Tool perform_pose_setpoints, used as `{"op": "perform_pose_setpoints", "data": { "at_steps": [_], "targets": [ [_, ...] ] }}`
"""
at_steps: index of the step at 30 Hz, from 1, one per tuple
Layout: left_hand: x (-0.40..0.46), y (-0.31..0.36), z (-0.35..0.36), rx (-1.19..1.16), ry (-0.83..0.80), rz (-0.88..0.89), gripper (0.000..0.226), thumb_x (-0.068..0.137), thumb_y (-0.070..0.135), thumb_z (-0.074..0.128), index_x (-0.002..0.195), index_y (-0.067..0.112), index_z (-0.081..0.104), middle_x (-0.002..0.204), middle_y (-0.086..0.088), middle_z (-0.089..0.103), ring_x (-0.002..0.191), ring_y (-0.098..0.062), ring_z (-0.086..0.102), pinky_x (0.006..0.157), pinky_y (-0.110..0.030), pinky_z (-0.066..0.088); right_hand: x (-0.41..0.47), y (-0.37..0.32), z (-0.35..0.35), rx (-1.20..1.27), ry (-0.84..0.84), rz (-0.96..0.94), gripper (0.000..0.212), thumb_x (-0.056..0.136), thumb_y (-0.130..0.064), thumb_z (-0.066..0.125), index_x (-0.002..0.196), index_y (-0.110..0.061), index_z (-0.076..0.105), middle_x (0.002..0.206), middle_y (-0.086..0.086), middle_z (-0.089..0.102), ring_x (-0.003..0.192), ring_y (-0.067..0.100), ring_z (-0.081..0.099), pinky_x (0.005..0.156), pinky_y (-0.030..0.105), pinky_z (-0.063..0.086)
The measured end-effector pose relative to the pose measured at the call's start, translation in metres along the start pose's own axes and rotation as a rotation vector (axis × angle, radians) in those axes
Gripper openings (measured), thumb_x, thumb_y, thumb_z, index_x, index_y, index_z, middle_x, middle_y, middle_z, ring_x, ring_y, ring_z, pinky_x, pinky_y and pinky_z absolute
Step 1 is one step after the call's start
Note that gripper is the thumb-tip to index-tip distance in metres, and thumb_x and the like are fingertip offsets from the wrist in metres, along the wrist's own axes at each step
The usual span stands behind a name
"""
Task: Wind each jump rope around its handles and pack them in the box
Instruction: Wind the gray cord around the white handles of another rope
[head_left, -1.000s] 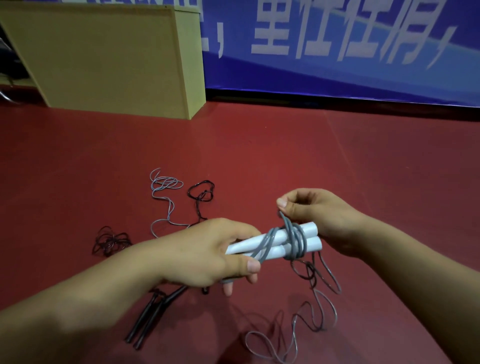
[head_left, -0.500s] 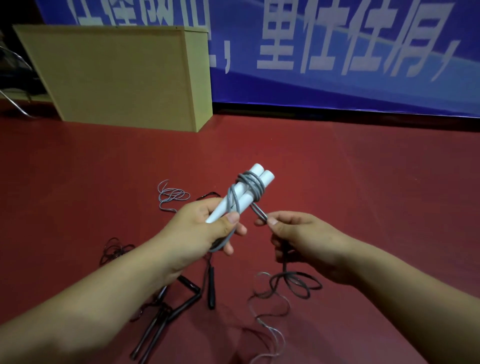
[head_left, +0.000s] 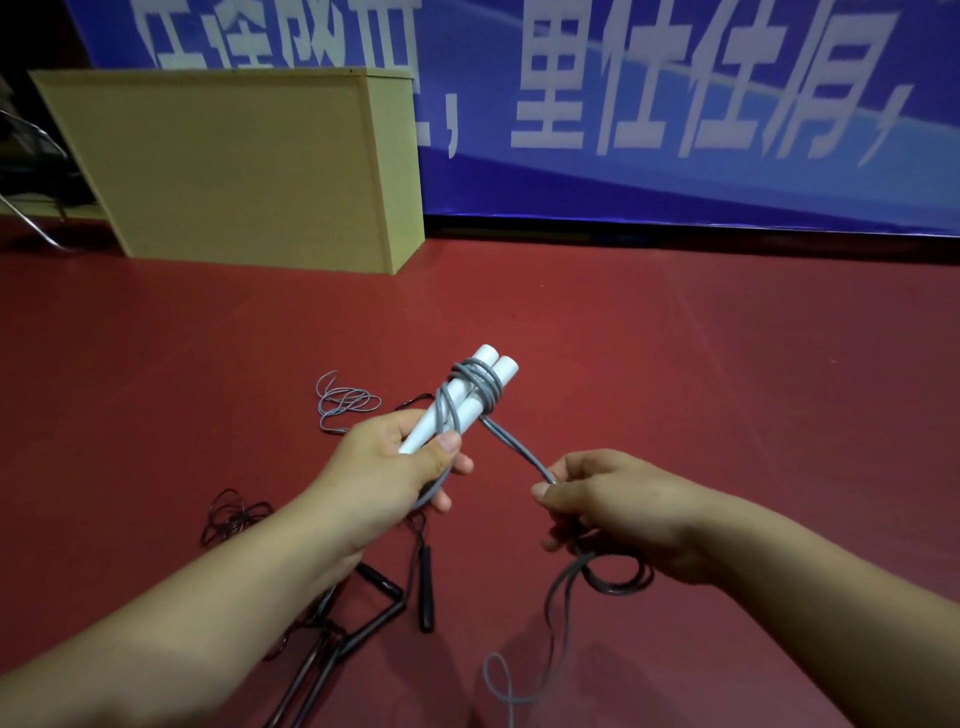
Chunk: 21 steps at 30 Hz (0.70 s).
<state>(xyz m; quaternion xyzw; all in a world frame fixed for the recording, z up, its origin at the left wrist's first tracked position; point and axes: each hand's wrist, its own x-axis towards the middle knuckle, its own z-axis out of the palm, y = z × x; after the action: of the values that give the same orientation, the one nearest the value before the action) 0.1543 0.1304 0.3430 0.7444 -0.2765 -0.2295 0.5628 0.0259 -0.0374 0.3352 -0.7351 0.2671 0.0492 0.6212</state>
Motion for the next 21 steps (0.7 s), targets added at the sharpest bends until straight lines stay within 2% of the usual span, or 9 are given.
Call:
{"op": "perform_pose_setpoints", "data": {
  "at_steps": [2,6,12,14,16,18,21],
  "targets": [
    [0.002,-0.001,0.0,0.008,0.026,-0.013,0.012,0.097,0.019,0.057,0.1,0.021,0.069,0.082,0.002,0.075,0.05,-0.011,0.058,0.057,-0.021,0.045,-0.002,-0.001,-0.001,0.008,-0.024,0.014,0.014,0.095,-0.022,0.061,0.085,-0.015,0.053,0.068,0.001,0.053,0.076,0.023,0.07,0.066,0.03,0.042],
    [0.003,-0.003,0.0,0.037,0.04,-0.029,0.011,0.097,0.02,0.058,0.097,0.019,0.069,0.081,0.004,0.075,0.049,-0.01,0.058,0.053,-0.017,0.044,-0.004,-0.004,-0.002,-0.028,-0.02,0.051,0.014,0.094,-0.024,0.062,0.087,-0.014,0.055,0.073,0.006,0.052,0.058,0.022,0.061,0.06,0.031,0.046],
    [0.005,-0.007,-0.001,0.064,0.056,-0.035,0.012,0.097,0.019,0.058,0.101,0.018,0.069,0.078,0.003,0.074,0.047,-0.011,0.057,0.05,-0.015,0.044,-0.002,-0.003,-0.006,-0.105,0.08,0.032,0.014,0.094,-0.018,0.061,0.082,-0.011,0.061,0.062,0.004,0.059,0.045,0.013,0.05,0.047,0.02,0.043],
    [0.006,-0.008,0.0,0.076,0.055,-0.03,0.012,0.097,0.017,0.058,0.1,0.017,0.07,0.077,0.002,0.074,0.046,-0.011,0.056,0.05,-0.015,0.044,-0.005,-0.002,-0.005,-0.221,0.081,-0.047,0.017,0.095,-0.021,0.06,0.08,-0.012,0.062,0.061,0.002,0.061,0.044,0.011,0.049,0.045,0.02,0.042],
    [0.006,-0.009,0.001,0.1,0.055,-0.027,0.011,0.097,0.017,0.058,0.099,0.017,0.07,0.076,0.002,0.073,0.046,-0.011,0.056,0.05,-0.016,0.044,-0.008,-0.002,-0.002,-0.459,0.082,-0.179,0.019,0.095,-0.026,0.06,0.078,-0.017,0.062,0.059,-0.002,0.063,0.044,0.007,0.05,0.044,0.02,0.041],
    [0.006,-0.012,0.001,0.154,0.05,-0.016,0.011,0.096,0.017,0.058,0.097,0.018,0.069,0.075,0.003,0.073,0.046,-0.01,0.056,0.05,-0.018,0.044,-0.011,-0.002,0.002,-0.65,0.054,-0.309,0.018,0.093,-0.03,0.06,0.077,-0.021,0.06,0.064,-0.003,0.064,0.052,0.004,0.052,0.052,0.02,0.042],
    [0.006,-0.016,0.001,0.289,0.007,0.026,0.009,0.095,0.016,0.06,0.094,0.022,0.066,0.076,0.001,0.073,0.046,-0.012,0.058,0.048,-0.019,0.043,-0.012,-0.001,0.005,-0.717,0.018,-0.445,0.016,0.094,-0.029,0.059,0.081,-0.018,0.058,0.066,-0.003,0.055,0.059,0.005,0.044,0.058,0.022,0.038]
  ]
}}
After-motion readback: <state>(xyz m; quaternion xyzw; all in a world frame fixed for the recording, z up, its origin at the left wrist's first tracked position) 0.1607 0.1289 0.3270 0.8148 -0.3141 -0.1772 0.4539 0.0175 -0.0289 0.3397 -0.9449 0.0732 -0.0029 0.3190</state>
